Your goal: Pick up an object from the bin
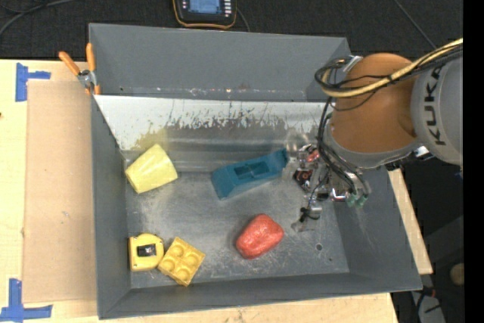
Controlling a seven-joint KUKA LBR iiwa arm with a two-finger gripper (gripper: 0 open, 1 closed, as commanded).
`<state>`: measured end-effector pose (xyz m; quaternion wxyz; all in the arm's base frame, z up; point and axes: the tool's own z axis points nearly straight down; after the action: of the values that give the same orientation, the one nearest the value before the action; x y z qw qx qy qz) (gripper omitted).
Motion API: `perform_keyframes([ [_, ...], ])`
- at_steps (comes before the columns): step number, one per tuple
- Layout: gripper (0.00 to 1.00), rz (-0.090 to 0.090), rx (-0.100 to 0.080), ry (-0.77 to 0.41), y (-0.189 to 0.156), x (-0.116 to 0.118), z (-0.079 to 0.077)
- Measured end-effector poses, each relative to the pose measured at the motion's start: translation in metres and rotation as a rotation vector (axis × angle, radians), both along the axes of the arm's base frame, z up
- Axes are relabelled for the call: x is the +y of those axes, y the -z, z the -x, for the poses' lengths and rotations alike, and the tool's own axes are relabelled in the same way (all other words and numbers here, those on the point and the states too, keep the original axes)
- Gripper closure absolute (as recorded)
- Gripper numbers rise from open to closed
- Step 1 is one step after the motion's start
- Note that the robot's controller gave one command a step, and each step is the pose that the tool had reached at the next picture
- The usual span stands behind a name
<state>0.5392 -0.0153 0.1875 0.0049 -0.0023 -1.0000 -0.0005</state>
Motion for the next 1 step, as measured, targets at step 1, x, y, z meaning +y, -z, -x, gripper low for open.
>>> perform_keyframes([
  [1,0.0,0.0,-0.008,-0.001,-0.0045,0.0001,-0.0016],
])
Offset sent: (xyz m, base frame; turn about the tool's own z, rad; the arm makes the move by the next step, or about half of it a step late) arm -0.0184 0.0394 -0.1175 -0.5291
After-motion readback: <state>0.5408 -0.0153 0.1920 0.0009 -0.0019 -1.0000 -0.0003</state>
